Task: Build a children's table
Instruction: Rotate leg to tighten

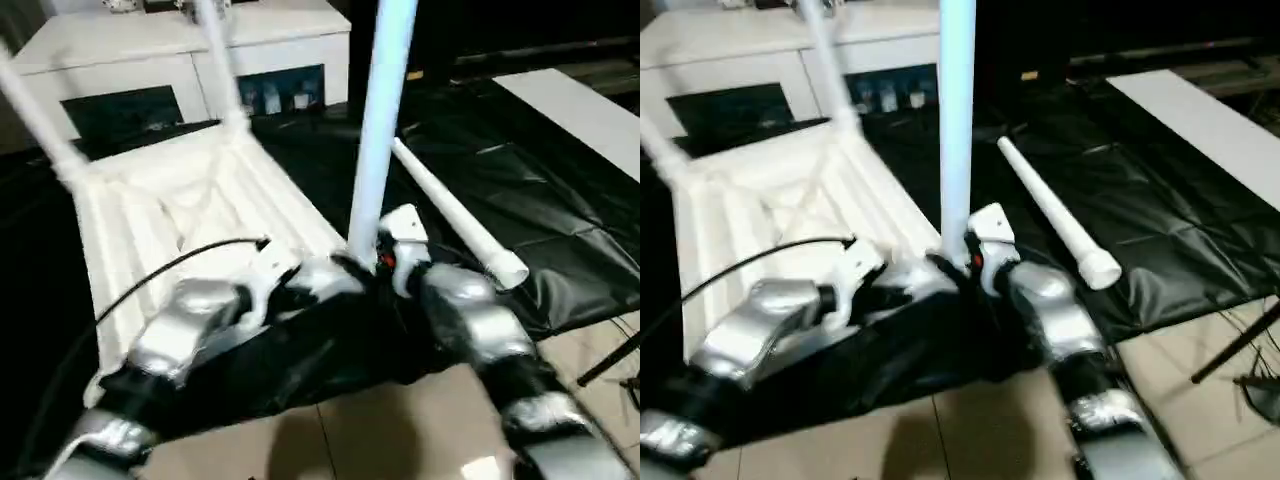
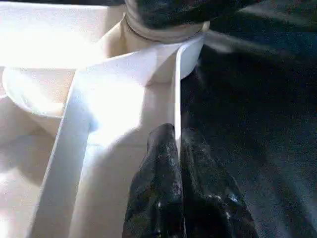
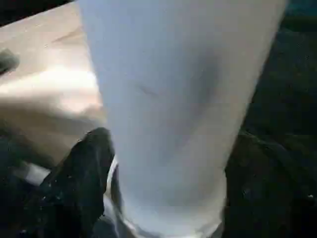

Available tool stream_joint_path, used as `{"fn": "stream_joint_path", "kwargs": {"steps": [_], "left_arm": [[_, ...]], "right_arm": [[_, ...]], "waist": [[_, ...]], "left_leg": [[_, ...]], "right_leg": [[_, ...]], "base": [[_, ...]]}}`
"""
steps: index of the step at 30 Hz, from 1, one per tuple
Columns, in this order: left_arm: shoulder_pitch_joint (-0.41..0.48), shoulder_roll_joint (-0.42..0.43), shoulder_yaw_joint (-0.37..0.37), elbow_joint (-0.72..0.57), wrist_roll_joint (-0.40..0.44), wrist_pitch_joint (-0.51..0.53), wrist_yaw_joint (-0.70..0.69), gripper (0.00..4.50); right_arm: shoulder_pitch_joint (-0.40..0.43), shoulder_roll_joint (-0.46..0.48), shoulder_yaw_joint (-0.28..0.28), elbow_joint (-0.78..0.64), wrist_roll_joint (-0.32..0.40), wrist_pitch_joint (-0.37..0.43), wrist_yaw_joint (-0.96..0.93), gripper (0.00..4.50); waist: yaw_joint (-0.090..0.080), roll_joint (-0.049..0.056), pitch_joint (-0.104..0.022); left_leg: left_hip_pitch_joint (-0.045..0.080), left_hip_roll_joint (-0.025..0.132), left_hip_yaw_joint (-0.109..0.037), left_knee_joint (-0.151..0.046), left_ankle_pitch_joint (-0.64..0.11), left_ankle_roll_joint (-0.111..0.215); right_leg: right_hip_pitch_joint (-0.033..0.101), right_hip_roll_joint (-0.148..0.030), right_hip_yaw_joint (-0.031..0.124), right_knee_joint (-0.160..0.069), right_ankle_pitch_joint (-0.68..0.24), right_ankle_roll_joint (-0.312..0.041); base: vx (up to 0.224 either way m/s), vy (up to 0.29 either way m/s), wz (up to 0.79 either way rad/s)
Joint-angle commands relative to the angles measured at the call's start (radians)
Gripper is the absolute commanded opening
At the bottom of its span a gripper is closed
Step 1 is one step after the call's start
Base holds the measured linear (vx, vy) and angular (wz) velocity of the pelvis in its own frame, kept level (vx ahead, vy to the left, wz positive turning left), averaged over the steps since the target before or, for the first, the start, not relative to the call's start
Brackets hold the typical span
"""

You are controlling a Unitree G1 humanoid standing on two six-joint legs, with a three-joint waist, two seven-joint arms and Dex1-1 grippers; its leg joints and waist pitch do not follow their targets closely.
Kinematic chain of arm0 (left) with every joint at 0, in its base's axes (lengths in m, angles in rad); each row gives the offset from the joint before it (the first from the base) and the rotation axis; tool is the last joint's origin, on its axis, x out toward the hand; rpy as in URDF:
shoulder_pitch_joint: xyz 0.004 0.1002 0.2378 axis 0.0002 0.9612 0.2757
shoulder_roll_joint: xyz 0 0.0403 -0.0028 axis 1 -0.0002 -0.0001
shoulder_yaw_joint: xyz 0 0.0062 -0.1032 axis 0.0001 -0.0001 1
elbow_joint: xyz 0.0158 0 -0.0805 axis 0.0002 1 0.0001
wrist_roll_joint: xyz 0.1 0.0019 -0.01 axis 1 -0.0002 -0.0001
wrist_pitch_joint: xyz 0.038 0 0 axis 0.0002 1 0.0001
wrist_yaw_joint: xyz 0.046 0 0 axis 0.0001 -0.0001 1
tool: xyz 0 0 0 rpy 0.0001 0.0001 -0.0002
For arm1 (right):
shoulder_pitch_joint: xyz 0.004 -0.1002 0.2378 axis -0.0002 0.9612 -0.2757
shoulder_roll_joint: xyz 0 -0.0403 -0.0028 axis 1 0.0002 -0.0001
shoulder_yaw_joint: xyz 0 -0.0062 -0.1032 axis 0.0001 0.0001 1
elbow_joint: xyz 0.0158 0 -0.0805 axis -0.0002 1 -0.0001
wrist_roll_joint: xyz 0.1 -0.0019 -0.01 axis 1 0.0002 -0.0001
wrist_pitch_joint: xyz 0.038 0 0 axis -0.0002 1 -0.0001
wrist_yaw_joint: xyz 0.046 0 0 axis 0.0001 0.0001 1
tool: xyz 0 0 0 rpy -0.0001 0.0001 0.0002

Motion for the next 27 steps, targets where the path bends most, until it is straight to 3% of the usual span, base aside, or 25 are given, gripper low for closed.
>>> {"fn": "stream_joint_path", "kwargs": {"steps": [1,6,11,20,22,27], "left_arm": [[0.006,0.023,-0.023,-0.065,-0.045,-0.015,-0.109,0.0],[0.024,0.082,-0.049,-0.111,-0.072,-0.017,-0.221,0.0],[0.028,0.093,-0.052,-0.109,-0.068,-0.029,-0.245,0.0],[0.029,0.098,-0.049,-0.107,-0.064,-0.034,-0.248,0.0],[0.029,0.098,-0.047,-0.105,-0.062,-0.035,-0.249,0.0],[0.029,0.098,-0.049,-0.103,-0.059,-0.033,-0.251,0.0]], "right_arm": [[0.02,-0.049,0.041,-0.077,0.024,0.03,0.135,3.86],[0.04,-0.127,0.078,-0.132,0.036,0.043,0.303,3.86],[0.028,-0.141,0.086,-0.127,0.037,0.044,0.336,3.86],[0.026,-0.138,0.081,-0.125,0.047,0.061,0.372,3.22],[0.03,-0.136,0.081,-0.125,0.046,0.061,0.374,2.9],[0.041,-0.131,0.082,-0.128,0.048,0.068,0.374,2.74]], "waist": [[0.0,-0.005,-0.064],[0.006,-0.006,-0.065],[0.009,-0.009,-0.062],[0.01,-0.011,-0.065],[0.011,-0.011,-0.065],[0.011,-0.01,-0.065]], "left_leg": [[0.011,0.029,-0.002,-0.063,-0.106,0.094],[0.009,0.028,0.0,-0.06,-0.092,0.11],[0.011,0.031,-0.001,-0.063,-0.121,0.088],[0.007,0.028,-0.002,-0.06,-0.091,0.094],[0.007,0.028,-0.002,-0.059,-0.087,0.096],[0.007,0.028,-0.002,-0.058,-0.088,0.095]], "right_leg": [[0.058,-0.04,0.036,-0.058,0.036,-0.271],[0.055,-0.039,0.034,-0.055,0.062,-0.29],[0.053,-0.042,0.037,-0.058,-0.002,-0.286],[0.055,-0.041,0.036,-0.054,0.019,-0.282],[0.055,-0.042,0.036,-0.054,0.024,-0.282],[0.055,-0.041,0.036,-0.054,0.023,-0.282]], "base": [[0.0,0.0,0.0],[0.0,0.0,0.0],[0.0,0.0,0.0],[0.0,0.0,0.0],[0.0,0.0,0.0],[0.0,0.0,0.0]]}}
